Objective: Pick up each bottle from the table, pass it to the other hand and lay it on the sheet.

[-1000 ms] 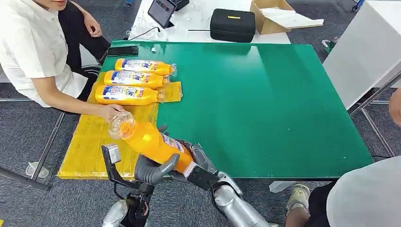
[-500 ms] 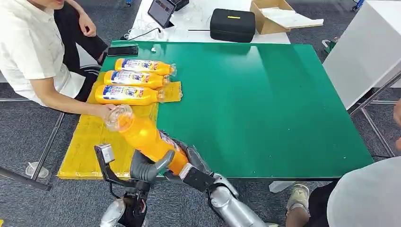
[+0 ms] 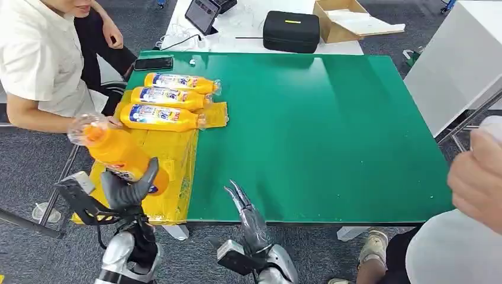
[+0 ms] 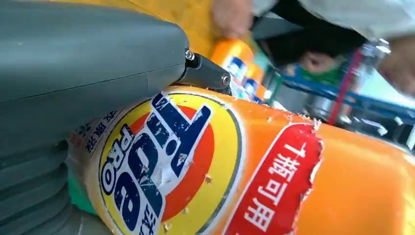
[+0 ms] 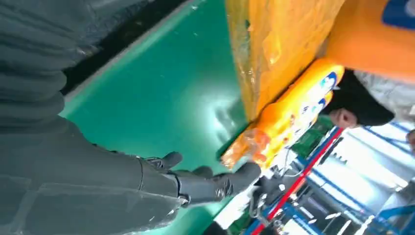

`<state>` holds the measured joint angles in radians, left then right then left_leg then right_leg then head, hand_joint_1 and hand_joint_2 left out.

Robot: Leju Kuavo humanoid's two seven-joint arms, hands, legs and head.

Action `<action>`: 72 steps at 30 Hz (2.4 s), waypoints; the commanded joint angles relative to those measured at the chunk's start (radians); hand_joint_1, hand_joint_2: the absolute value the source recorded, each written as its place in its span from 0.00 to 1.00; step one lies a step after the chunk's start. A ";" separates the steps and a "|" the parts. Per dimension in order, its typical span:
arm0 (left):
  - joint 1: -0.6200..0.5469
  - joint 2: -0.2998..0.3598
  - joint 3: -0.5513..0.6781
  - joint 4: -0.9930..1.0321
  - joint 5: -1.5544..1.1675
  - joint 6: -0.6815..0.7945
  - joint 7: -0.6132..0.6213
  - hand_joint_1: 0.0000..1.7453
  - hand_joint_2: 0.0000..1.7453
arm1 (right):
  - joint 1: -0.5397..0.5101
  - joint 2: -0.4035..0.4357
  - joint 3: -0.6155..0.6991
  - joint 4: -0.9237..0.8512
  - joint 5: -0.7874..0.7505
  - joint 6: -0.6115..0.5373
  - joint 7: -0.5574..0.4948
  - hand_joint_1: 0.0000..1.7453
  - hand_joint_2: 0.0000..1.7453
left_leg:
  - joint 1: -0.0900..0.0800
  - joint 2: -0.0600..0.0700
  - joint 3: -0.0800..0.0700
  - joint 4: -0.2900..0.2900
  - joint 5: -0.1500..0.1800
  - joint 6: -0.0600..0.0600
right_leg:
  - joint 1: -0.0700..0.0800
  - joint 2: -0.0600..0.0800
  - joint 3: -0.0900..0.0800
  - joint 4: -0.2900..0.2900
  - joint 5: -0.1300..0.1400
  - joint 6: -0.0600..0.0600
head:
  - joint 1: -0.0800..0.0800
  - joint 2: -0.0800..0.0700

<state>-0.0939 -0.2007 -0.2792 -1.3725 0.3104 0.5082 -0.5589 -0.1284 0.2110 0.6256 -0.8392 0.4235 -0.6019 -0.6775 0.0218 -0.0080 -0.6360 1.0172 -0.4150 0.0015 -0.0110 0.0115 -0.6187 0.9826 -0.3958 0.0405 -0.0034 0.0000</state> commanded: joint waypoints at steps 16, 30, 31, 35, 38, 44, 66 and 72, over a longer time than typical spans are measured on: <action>-0.215 0.166 -0.070 0.584 -1.540 0.166 0.229 1.00 1.00 | 0.000 -0.031 0.020 -0.065 -0.093 0.057 -0.021 0.00 1.00 | -0.001 -0.001 0.004 -0.002 0.001 0.000 | 0.000 -0.005 0.004 -0.001 -0.001 -0.002 | 0.000 0.000; -0.368 0.168 -0.179 0.817 -1.407 -0.218 0.267 0.82 1.00 | -0.006 -0.022 0.011 -0.070 -0.136 0.120 -0.021 0.00 1.00 | 0.000 0.000 0.003 0.000 0.001 0.000 | 0.000 -0.003 0.003 0.001 -0.001 -0.002 | -0.001 0.000; -0.368 0.168 -0.179 0.817 -1.407 -0.218 0.267 0.64 1.00 | -0.006 -0.022 0.011 -0.070 -0.136 0.120 -0.021 0.00 1.00 | 0.000 0.001 0.001 0.000 0.001 0.000 | 0.000 -0.002 0.001 0.000 0.000 -0.002 | 0.000 0.000; -0.387 0.169 -0.189 0.848 -1.401 -0.264 0.285 0.22 1.00 | -0.004 -0.022 0.006 -0.072 -0.150 0.122 -0.021 0.00 1.00 | 0.000 0.001 0.002 -0.001 0.001 0.000 | 0.000 -0.001 0.002 0.000 0.000 -0.002 | 0.000 0.000; -0.385 0.170 -0.188 0.854 -1.396 -0.274 0.290 0.04 1.00 | -0.004 -0.023 0.003 -0.072 -0.153 0.124 -0.021 0.00 1.00 | -0.001 0.002 0.003 0.000 0.001 0.000 | 0.000 0.001 0.002 0.001 0.000 -0.002 | 0.000 0.000; -0.411 0.177 -0.212 0.874 -1.375 -0.376 0.328 0.00 1.00 | -0.004 -0.027 -0.010 -0.072 -0.158 0.127 -0.021 0.00 1.00 | 0.000 0.001 0.003 -0.001 0.001 0.000 | 0.000 -0.001 0.003 0.001 0.000 -0.002 | 0.000 0.000; -0.319 0.175 -0.209 0.657 -1.234 -0.309 0.222 0.00 1.00 | 0.008 -0.047 0.006 -0.086 -0.161 0.119 -0.021 0.00 1.00 | -0.001 0.001 0.007 -0.002 0.002 0.000 | -0.001 0.000 0.007 0.000 0.000 -0.002 | 0.000 0.000; -0.305 0.174 -0.213 0.626 -1.230 -0.313 0.230 0.00 1.00 | 0.011 -0.048 0.008 -0.089 -0.161 0.119 -0.021 0.00 1.00 | -0.001 -0.001 0.007 0.000 0.001 0.001 | 0.000 -0.003 0.007 0.001 -0.002 -0.002 | 0.000 0.000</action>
<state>-0.4161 -0.0344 -0.4696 -0.6893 -0.9247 0.1972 -0.3277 -0.1049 0.1938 0.6229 -0.9281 0.2670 -0.4818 -0.6981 0.0217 -0.0086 -0.6345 1.0172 -0.4113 0.0000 -0.0110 0.0110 -0.6171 0.9836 -0.3947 0.0398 -0.0038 0.0000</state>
